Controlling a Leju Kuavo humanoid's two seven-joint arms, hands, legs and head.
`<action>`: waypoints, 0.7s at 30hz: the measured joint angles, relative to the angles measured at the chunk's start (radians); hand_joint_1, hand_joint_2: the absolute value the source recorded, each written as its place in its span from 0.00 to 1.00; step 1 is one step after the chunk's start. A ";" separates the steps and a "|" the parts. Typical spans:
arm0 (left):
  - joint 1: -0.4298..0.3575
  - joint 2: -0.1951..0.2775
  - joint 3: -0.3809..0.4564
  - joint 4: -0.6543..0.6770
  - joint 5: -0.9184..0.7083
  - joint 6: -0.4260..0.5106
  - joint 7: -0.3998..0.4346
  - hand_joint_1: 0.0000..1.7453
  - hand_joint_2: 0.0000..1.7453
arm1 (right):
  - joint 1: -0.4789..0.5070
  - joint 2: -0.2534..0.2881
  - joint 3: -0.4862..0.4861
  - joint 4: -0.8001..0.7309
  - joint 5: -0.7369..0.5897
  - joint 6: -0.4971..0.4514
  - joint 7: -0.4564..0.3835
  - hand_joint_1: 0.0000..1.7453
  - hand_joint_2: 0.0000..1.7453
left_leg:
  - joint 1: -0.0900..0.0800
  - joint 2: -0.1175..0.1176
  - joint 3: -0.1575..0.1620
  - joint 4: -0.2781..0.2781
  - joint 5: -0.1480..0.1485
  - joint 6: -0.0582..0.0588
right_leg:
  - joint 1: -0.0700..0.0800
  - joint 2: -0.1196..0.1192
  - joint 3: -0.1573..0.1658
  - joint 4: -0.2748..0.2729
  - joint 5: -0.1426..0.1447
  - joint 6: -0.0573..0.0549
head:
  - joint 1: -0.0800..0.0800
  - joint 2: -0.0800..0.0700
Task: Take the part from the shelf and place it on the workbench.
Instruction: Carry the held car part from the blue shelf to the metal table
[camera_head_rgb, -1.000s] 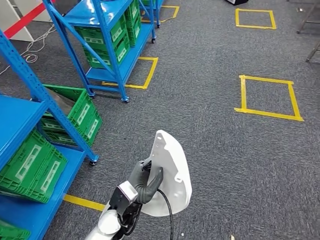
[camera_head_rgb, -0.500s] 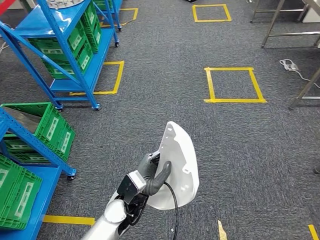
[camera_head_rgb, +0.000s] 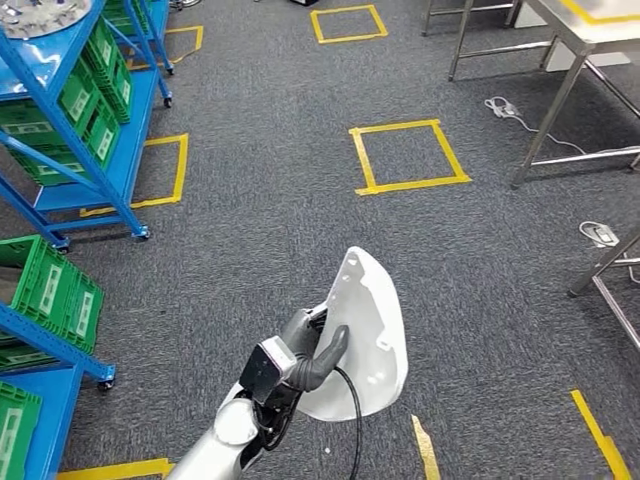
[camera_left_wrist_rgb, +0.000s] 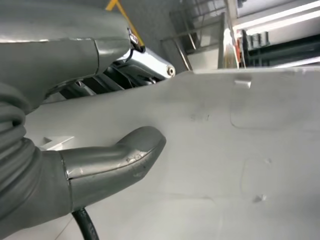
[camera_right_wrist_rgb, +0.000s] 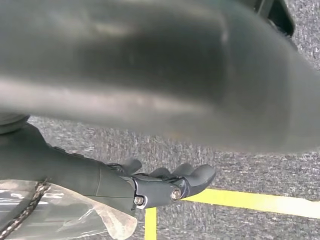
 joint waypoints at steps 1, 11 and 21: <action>0.000 0.001 0.000 0.000 0.000 0.004 -0.001 1.00 1.00 | 0.003 0.000 0.002 0.000 0.010 -0.013 -0.009 0.00 0.00 | 0.002 0.007 0.002 0.002 -0.001 -0.002 | 0.001 0.011 -0.003 0.001 0.001 -0.011 | -0.002 0.000; 0.028 0.006 0.013 -0.006 -0.008 0.022 -0.009 1.00 1.00 | 0.009 -0.003 0.013 0.000 0.040 -0.086 -0.052 0.00 0.00 | 0.008 -0.124 -0.078 0.193 -0.070 0.012 | 0.011 0.136 -0.014 0.000 0.018 -0.043 | -0.005 0.000; 0.028 0.004 0.009 -0.009 -0.018 0.024 -0.017 1.00 1.00 | 0.012 -0.004 0.020 0.000 0.047 -0.088 -0.067 0.00 0.00 | 0.006 -0.119 -0.003 -0.023 0.020 0.033 | 0.012 0.092 -0.104 0.122 -0.050 -0.007 | 0.001 0.000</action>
